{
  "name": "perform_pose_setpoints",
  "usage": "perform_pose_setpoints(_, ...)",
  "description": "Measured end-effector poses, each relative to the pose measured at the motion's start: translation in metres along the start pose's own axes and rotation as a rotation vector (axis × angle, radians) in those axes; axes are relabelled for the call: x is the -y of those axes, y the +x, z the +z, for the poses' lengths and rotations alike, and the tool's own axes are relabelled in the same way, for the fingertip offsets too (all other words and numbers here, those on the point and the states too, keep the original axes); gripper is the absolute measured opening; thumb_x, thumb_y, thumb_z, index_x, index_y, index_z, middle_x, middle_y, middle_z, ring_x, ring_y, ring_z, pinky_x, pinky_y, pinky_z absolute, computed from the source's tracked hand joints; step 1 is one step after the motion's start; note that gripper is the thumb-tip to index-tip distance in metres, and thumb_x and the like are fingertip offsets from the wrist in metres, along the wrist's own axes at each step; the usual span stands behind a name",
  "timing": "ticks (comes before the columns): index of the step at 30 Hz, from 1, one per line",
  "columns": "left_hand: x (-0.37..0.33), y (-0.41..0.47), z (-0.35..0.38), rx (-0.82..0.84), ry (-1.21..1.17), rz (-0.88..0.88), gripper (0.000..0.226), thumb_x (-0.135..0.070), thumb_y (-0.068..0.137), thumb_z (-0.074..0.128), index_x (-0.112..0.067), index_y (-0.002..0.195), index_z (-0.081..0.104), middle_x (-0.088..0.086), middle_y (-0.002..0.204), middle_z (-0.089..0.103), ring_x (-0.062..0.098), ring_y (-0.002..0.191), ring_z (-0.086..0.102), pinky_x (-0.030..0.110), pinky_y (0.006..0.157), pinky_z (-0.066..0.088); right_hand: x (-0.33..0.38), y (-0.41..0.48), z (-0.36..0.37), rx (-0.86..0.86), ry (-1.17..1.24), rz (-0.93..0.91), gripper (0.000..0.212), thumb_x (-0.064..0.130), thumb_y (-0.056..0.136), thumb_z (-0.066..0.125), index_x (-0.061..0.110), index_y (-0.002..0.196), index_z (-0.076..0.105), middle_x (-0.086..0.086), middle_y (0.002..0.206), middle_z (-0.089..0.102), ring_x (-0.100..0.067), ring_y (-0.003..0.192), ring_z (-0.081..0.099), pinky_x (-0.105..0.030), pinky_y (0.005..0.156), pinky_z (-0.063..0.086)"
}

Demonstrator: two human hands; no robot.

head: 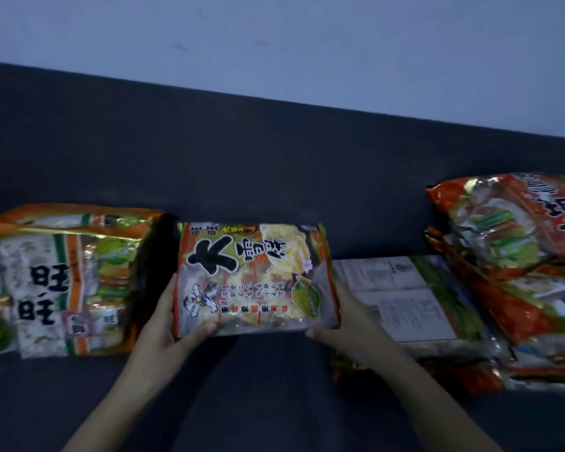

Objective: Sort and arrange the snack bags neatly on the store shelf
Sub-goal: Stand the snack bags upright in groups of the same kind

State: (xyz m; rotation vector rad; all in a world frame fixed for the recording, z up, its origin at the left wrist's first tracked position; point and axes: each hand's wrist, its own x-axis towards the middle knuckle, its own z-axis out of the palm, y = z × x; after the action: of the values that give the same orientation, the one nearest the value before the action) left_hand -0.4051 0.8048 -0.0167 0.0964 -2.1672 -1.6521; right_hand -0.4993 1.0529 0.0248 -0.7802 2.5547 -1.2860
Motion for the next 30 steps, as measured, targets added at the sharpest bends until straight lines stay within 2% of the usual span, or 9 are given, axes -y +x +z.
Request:
perform_pose_setpoints(4, 0.059, -0.019, 0.0, 0.021, 0.079, -0.149, 0.088, -0.007, 0.079, 0.071, -0.021, 0.149, 0.02, -0.044, 0.114, 0.049, -0.025, 0.102, 0.049, -0.003, 0.082, 0.037, -0.029, 0.007, 0.051, 0.13, -0.145, 0.135, 0.066, 0.012, 0.082, 0.068, 0.022, 0.134, 0.029, 0.013, 0.11, 0.049, -0.001, 0.099, 0.048, 0.003, 0.068, 0.033)
perform_pose_setpoints(7, 0.084, -0.025, 0.001, 0.064, 0.197, -0.212, 0.089, -0.023, 0.081, 0.073, -0.026, 0.15, 0.016, -0.028, 0.128, 0.048, -0.002, 0.121, 0.048, 0.01, 0.095, 0.038, -0.046, 0.009, 0.072, 0.133, -0.222, 0.231, 0.063, 0.016, 0.083, 0.067, 0.012, 0.135, 0.033, 0.004, 0.113, 0.055, -0.005, 0.1, 0.047, 0.003, 0.065, 0.031)
perform_pose_setpoints(9, 0.087, -0.027, 0.003, 0.043, 0.359, -0.205, 0.091, -0.034, 0.081, 0.071, -0.025, 0.151, 0.013, -0.017, 0.146, 0.029, 0.016, 0.141, 0.023, 0.028, 0.111, 0.026, -0.053, 0.009, 0.079, 0.102, -0.288, 0.268, 0.066, 0.017, 0.084, 0.064, 0.012, 0.139, 0.028, 0.001, 0.116, 0.055, -0.009, 0.096, 0.049, -0.005, 0.064, 0.038)
perform_pose_setpoints(13, 0.086, -0.028, 0.001, 0.059, 0.473, -0.222, 0.093, -0.057, 0.078, 0.064, -0.02, 0.15, 0.018, -0.008, 0.152, 0.024, 0.023, 0.144, 0.011, 0.039, 0.117, 0.015, -0.062, 0.006, 0.089, 0.065, -0.277, 0.292, 0.088, 0.017, 0.084, 0.066, 0.013, 0.15, 0.007, -0.004, 0.143, 0.041, -0.016, 0.117, 0.049, -0.024, 0.091, 0.044)
perform_pose_setpoints(17, 0.081, -0.023, 0.008, 0.059, 0.682, -0.127, 0.119, -0.082, 0.059, 0.036, -0.002, 0.147, 0.023, 0.016, 0.154, 0.022, 0.029, 0.144, 0.012, 0.04, 0.119, 0.009, -0.051, -0.005, 0.084, -0.016, -0.374, 0.157, 0.093, 0.022, 0.084, 0.067, 0.013, 0.15, 0.003, -0.001, 0.156, 0.011, -0.017, 0.144, 0.013, -0.027, 0.117, 0.018)
perform_pose_setpoints(21, 0.034, -0.014, 0.044, 0.107, 0.522, 0.025, 0.108, -0.074, 0.068, 0.055, -0.021, 0.149, 0.006, -0.017, 0.149, 0.001, 0.001, 0.14, -0.008, 0.037, 0.12, 0.009, -0.015, -0.022, 0.044, -0.071, -0.32, 0.035, 0.08, 0.023, 0.089, 0.062, 0.021, 0.149, 0.009, 0.018, 0.149, 0.005, 0.005, 0.136, -0.003, -0.009, 0.108, 0.002)
perform_pose_setpoints(24, 0.001, -0.002, 0.082, 0.219, 0.413, 0.095, 0.093, -0.043, 0.08, 0.067, -0.025, 0.15, 0.009, -0.018, 0.153, 0.005, 0.001, 0.142, -0.001, 0.033, 0.119, 0.009, 0.005, -0.035, -0.009, -0.224, -0.289, -0.057, 0.063, 0.022, 0.088, 0.062, 0.022, 0.142, 0.03, 0.021, 0.138, 0.023, 0.01, 0.131, 0.013, 0.005, 0.098, 0.006)
perform_pose_setpoints(28, -0.046, 0.015, 0.142, 0.42, 0.268, 0.246, 0.089, -0.063, 0.075, 0.06, -0.038, 0.143, 0.009, -0.037, 0.141, 0.009, -0.017, 0.131, 0.005, 0.001, 0.104, 0.009, -0.008, -0.061, -0.098, -0.549, -0.376, -0.091, 0.052, 0.023, 0.085, 0.065, 0.016, 0.132, 0.045, 0.003, 0.135, 0.043, -0.006, 0.124, 0.038, -0.01, 0.102, 0.027)
perform_pose_setpoints(30, -0.068, 0.024, 0.177, 0.54, 0.185, 0.22, 0.096, -0.072, 0.071, 0.054, -0.04, 0.145, 0.001, -0.036, 0.144, 0.007, -0.016, 0.133, 0.004, 0.006, 0.106, 0.012, -0.024, -0.076, -0.142, -0.715, -0.497, -0.049, 0.057, 0.025, 0.083, 0.067, 0.012, 0.133, 0.044, -0.007, 0.137, 0.044, -0.015, 0.127, 0.038, -0.023, 0.107, 0.029)
